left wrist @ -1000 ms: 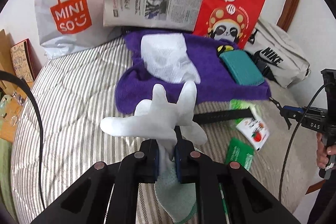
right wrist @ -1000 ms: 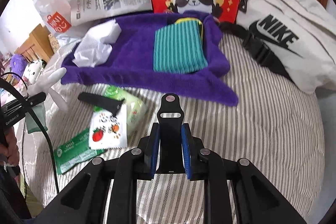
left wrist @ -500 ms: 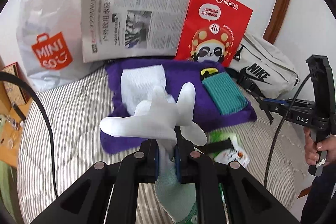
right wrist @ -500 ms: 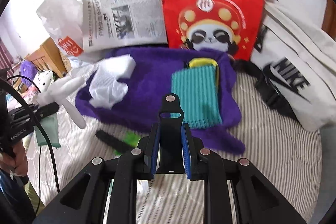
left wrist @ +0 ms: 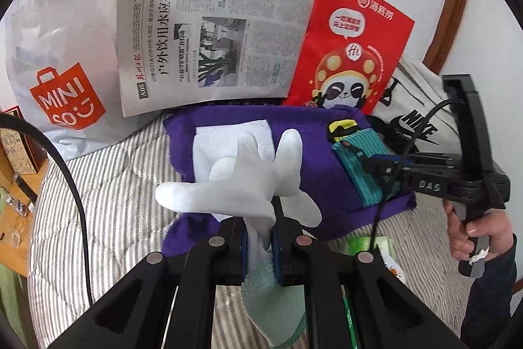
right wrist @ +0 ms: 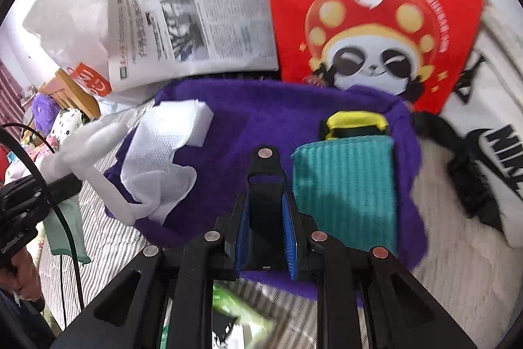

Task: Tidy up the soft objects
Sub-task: 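Lower the glove and green cloth onto the purple towel and open the left tool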

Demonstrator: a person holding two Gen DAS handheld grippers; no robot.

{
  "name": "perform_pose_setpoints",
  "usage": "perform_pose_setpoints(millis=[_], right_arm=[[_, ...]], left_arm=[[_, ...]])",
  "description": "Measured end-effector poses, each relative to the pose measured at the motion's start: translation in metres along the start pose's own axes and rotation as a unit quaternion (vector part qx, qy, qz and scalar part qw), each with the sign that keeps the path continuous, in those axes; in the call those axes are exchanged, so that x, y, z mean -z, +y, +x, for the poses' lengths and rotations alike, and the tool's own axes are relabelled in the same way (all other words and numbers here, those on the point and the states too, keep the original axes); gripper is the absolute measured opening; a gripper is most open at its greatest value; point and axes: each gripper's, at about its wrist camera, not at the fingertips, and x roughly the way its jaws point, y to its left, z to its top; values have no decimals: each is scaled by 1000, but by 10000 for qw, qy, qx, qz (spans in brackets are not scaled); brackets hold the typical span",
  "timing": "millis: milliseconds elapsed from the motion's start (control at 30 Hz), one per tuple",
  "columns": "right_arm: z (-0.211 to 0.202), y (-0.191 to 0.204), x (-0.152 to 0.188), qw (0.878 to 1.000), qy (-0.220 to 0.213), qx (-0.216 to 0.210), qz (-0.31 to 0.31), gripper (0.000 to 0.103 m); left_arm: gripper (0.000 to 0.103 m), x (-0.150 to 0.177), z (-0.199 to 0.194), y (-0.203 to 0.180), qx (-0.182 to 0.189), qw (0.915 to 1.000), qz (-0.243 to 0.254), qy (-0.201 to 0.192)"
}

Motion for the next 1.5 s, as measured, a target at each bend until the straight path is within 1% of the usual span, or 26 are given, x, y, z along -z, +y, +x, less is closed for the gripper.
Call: perform_pose_setpoints(millis=[67, 267, 400, 533, 833, 933, 1000, 1067, 1367, 1500], right_arm=[[16, 3, -2, 9999, 160, -14, -23, 20], [44, 14, 4, 9985, 484, -26, -239, 20], [61, 12, 7, 9976, 656, 7, -238, 21], [70, 7, 11, 9972, 720, 35, -195, 21], [72, 8, 13, 9976, 637, -3, -277, 22], [68, 5, 19, 9979, 581, -56, -264, 22], [63, 3, 21, 9981, 561, -112, -208, 25], [55, 0, 23, 9984, 527, -121, -189, 33], [9, -13, 29, 9999, 108, -32, -76, 37], [-8, -23, 34, 9999, -110, 29, -1, 38]], left_arm=[[11, -2, 2, 4, -8, 10000, -22, 9], [11, -4, 9, 11, 40, 10000, -78, 21], [11, -5, 13, 13, 71, 9999, -87, 35], [11, -5, 15, 14, 82, 9999, -107, 59], [11, -4, 19, 10, 126, 9998, -119, 47], [11, -2, 20, 7, 175, 9997, -116, 81], [11, -3, 20, 3, 182, 9998, -78, 85], [11, -3, 18, 0, 184, 9998, -54, 79], [11, -9, 15, -13, 90, 9999, 62, 54], [11, -15, 21, -23, 110, 9998, 154, 116]])
